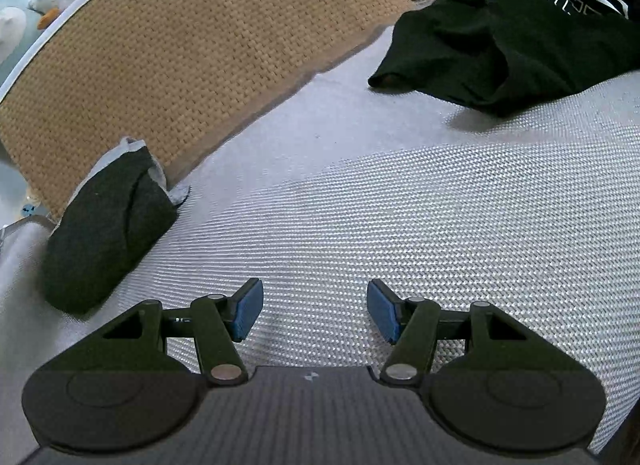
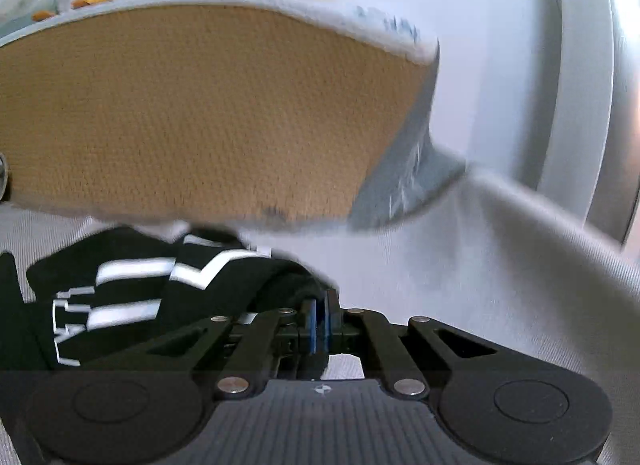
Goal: Fold clothes
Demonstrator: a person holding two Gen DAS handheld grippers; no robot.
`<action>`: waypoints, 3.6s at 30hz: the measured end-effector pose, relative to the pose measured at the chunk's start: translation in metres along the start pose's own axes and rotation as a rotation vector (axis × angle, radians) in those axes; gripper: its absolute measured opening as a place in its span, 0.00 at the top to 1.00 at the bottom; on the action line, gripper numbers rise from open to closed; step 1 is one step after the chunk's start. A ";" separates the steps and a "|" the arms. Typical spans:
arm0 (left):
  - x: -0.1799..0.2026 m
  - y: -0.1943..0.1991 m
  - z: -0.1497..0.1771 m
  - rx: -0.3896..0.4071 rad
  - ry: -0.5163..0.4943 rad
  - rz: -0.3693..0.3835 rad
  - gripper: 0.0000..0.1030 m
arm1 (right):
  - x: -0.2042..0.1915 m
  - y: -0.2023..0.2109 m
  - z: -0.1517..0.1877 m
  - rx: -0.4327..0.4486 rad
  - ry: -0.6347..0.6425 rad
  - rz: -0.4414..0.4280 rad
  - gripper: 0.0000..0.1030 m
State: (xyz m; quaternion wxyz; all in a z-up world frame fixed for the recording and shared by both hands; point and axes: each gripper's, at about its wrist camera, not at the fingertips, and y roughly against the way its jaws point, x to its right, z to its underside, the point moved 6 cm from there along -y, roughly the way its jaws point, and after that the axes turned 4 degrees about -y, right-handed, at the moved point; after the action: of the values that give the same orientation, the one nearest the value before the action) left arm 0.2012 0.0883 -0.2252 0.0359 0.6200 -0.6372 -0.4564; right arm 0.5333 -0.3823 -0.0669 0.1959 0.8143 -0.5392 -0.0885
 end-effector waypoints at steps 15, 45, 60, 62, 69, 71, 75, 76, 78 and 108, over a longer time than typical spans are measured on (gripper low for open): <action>0.008 -0.001 -0.044 0.056 0.020 0.069 0.40 | 0.012 -0.004 0.029 -0.020 -0.382 -0.056 0.92; 0.108 -0.081 -0.276 0.125 -0.181 0.248 0.34 | 0.019 0.002 0.029 0.034 -0.420 -0.091 0.92; 0.119 -0.144 -0.326 0.035 -0.190 0.287 0.27 | 0.021 0.003 0.029 0.047 -0.428 -0.102 0.91; 0.126 -0.152 -0.332 0.034 -0.190 0.316 0.26 | 0.021 0.003 0.030 0.048 -0.428 -0.103 0.91; 0.159 -0.180 -0.341 -0.015 -0.255 0.358 0.22 | 0.020 0.001 0.030 0.050 -0.426 -0.111 0.91; 0.167 -0.185 -0.337 -0.021 -0.275 0.354 0.22 | 0.020 0.001 0.030 0.048 -0.424 -0.114 0.90; 0.166 -0.193 -0.332 -0.018 -0.253 0.360 0.13 | 0.018 0.001 0.031 0.046 -0.423 -0.120 0.90; 0.163 -0.194 -0.331 -0.016 -0.249 0.368 0.12 | 0.018 0.001 0.031 0.046 -0.423 -0.122 0.90; 0.160 -0.196 -0.330 -0.022 -0.241 0.385 0.09 | 0.017 0.002 0.031 0.047 -0.425 -0.123 0.90; 0.164 -0.112 -0.250 -0.098 -0.100 0.470 0.85 | 0.007 0.012 0.026 0.056 -0.365 -0.168 0.85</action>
State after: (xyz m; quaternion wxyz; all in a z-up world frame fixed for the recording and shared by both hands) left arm 0.4014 -0.1602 -0.2354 0.1393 0.4287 -0.7421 -0.4960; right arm 0.5171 -0.3988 -0.0854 0.0640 0.8321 -0.4981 -0.2356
